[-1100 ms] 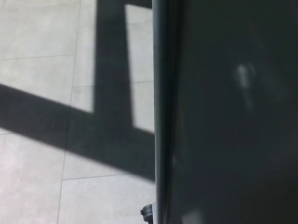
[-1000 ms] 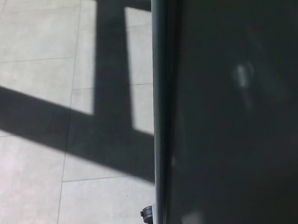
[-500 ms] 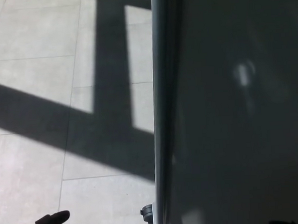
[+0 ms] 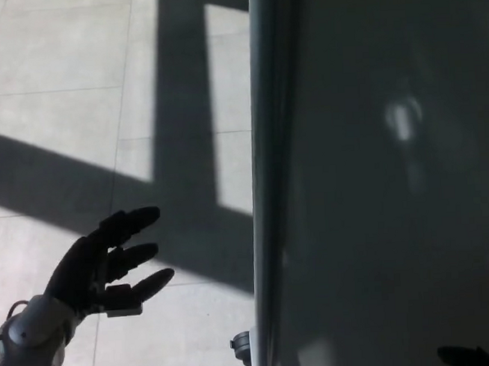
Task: A white board is being place on the right hand side and parallel to the robot and the robot uses its left hand to grab on the leftside of the whiteboard and drag the whiteboard from the right hand side to the left hand side
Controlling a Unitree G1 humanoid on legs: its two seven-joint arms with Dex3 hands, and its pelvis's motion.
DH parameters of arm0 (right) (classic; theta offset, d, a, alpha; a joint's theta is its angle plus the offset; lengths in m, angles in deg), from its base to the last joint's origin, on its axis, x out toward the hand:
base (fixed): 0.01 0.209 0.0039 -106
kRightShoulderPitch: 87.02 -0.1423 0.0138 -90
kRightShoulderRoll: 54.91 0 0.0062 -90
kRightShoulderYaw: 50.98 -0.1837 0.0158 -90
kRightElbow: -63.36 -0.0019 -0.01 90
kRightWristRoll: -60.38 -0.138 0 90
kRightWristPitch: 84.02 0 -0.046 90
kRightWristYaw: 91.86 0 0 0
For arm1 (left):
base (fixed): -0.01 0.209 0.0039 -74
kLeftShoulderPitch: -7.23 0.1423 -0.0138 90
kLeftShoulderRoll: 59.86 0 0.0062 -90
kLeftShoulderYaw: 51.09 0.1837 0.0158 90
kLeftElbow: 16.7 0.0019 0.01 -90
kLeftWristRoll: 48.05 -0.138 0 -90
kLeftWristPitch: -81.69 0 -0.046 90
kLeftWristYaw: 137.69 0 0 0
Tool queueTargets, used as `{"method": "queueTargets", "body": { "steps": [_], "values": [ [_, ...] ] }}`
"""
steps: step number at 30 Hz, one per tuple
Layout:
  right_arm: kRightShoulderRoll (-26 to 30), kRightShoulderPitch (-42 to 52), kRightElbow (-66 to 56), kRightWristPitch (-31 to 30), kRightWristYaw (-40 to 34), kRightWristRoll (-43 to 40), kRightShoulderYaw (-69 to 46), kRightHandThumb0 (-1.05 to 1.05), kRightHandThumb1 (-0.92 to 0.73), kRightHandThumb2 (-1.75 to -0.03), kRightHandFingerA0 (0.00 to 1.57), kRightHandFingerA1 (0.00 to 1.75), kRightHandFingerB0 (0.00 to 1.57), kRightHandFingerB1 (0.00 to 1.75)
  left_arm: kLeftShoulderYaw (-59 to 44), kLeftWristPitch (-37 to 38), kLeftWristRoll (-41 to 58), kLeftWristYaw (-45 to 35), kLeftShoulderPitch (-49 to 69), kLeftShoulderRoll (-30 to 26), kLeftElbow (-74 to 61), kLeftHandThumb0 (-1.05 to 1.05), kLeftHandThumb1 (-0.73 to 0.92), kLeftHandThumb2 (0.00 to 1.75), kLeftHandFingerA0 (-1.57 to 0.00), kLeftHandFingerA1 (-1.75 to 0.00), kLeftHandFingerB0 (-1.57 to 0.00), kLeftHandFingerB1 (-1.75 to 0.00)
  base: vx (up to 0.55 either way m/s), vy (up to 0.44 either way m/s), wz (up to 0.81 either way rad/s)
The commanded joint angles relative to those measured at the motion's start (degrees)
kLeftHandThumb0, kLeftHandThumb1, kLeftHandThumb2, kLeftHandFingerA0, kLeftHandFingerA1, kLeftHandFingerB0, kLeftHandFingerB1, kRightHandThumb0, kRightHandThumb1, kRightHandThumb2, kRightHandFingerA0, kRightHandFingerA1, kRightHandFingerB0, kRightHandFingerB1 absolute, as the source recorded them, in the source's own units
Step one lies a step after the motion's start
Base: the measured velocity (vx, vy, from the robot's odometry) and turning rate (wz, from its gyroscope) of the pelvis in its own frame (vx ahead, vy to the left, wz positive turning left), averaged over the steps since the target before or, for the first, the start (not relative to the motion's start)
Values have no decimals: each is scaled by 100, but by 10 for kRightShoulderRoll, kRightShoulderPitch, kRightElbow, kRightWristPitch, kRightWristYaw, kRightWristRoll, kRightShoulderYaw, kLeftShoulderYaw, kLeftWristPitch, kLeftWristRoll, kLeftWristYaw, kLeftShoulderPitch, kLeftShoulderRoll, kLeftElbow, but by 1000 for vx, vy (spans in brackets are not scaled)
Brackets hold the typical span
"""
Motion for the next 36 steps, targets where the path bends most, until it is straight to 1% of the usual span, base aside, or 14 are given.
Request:
{"method": "queueTargets", "body": {
  "steps": [1, 6, 7, 8, 11, 13, 15, 16, 19, 20, 23, 27, 34, 36],
  "values": [
    [6, 0, 4, 3, -4, 0, 0, -105, -50, -111, 56, 126, 3, 42, 20, -36, 5, -29, -42, 6, -26, -62, 41, 70, -25, -40, -15, -35, 0, 0, 0],
    [5, 1, 5, 7, 1, -7, -4, -105, -62, -62, 16, 136, 0, 68, 52, -48, -8, -33, -79, 19, -42, -65, 41, 70, -25, -40, -14, -35, 0, 0, 0],
    [4, 0, 5, 2, 7, -13, -9, -104, -45, -104, 121, 115, 0, 55, 58, -50, -8, -32, -82, 26, -49, -65, 41, 70, -25, -40, -15, -36, 0, 0, 0],
    [6, 1, 6, 3, 2, -7, -5, -105, -61, -65, 106, 103, 0, 63, 65, -56, -9, -35, -90, 34, -51, -66, 41, 71, -24, -39, -14, -36, 0, 0, 0],
    [7, 2, 6, 6, 2, -5, -5, -105, -61, -65, 67, 118, 0, 62, 82, -55, -18, -31, -102, 43, -57, -69, 41, 73, -24, -40, -12, -36, 0, 0, 0],
    [7, 3, 6, 4, 2, -5, -5, -105, -61, -65, 120, 103, 0, 60, 90, -57, -18, -29, -109, 51, -58, -72, 41, 74, -24, -40, -11, -36, 0, 0, 0],
    [7, 3, 6, 3, 2, -5, -4, -105, -61, -65, 120, 103, 0, 60, 94, -57, -18, -28, -110, 53, -60, -72, 41, 74, -24, -40, -11, -36, 0, 0, 0],
    [8, 3, 6, 5, 2, -3, -3, -105, -64, -63, 20, 132, 0, 65, 99, -59, -19, -28, -122, 63, -57, -73, 41, 74, -24, -40, -11, -37, 0, 0, 0],
    [8, 3, 7, 6, 0, -1, -2, -105, -59, -70, 90, 148, 0, 68, 105, -66, -16, -29, -134, 75, -58, -71, 40, 73, -25, -40, -12, -37, 0, 0, 0],
    [8, 4, 6, 8, 3, -3, -2, -105, -65, -61, 21, 152, 0, 75, 106, -69, -14, -30, -136, 79, -59, -70, 40, 73, -24, -40, -12, -37, 0, 0, 0],
    [5, 4, 5, 8, 6, -6, -4, -105, -59, -71, 41, 113, 0, 72, 114, -79, -15, -36, -141, 89, -67, -70, 40, 73, -23, -39, -11, -37, 0, 0, 0],
    [3, 4, 6, 6, 9, -8, -6, -105, -61, -64, 10, 121, 0, 64, 122, -96, -14, -38, -144, 99, -83, -71, 41, 74, -23, -40, -10, -37, 0, 0, 0],
    [1, 3, 7, 1, 27, -20, -17, -105, -57, -68, 39, 116, 0, 74, 142, -93, -30, -26, -164, 108, -73, -72, 48, 56, -25, -32, -12, -27, 0, 0, 0],
    [1, 2, 7, 2, 25, -14, -13, -105, -60, -62, 0, 107, 0, 63, 146, -94, -33, -24, -177, 115, -65, -73, 42, 78, -19, -41, -4, -29, 0, 0, 0]
  ]
}}
